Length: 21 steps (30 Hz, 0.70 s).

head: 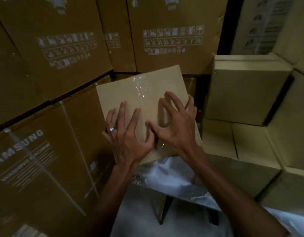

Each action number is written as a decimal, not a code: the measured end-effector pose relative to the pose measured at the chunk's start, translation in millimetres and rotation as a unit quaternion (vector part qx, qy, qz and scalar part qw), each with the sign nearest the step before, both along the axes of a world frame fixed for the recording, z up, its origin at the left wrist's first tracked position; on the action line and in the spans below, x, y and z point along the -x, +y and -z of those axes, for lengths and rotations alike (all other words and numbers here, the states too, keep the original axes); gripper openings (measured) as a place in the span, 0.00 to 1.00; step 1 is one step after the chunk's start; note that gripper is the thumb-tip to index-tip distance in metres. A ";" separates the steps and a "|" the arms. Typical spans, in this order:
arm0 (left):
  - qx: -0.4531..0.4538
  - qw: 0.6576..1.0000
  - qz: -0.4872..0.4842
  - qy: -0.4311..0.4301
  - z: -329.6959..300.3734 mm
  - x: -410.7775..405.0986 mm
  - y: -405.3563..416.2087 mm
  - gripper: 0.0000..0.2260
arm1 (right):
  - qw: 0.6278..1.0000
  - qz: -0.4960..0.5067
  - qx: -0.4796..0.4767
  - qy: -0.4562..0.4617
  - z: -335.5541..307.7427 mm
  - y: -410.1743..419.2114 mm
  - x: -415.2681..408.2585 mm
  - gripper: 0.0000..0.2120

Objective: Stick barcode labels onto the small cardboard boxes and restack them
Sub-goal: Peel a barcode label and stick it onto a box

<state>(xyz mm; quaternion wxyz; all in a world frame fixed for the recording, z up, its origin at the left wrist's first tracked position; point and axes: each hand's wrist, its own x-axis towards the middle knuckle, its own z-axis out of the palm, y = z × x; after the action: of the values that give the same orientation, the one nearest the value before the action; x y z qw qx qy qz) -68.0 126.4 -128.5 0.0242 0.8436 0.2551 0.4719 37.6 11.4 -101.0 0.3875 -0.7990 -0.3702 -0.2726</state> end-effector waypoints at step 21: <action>-0.136 0.955 0.240 -0.106 16.4 -129.7 -163.6 0.32 | 0.959 0.215 -0.068 -0.168 47.5 -217.6 -64.6 0.35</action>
<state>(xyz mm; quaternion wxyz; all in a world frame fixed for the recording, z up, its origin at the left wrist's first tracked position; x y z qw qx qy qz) 61.7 -37.2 -145.0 0.0486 0.8204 -0.0259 0.5692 102.1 -206.2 -148.5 0.3053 -0.7740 -0.2298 -0.5048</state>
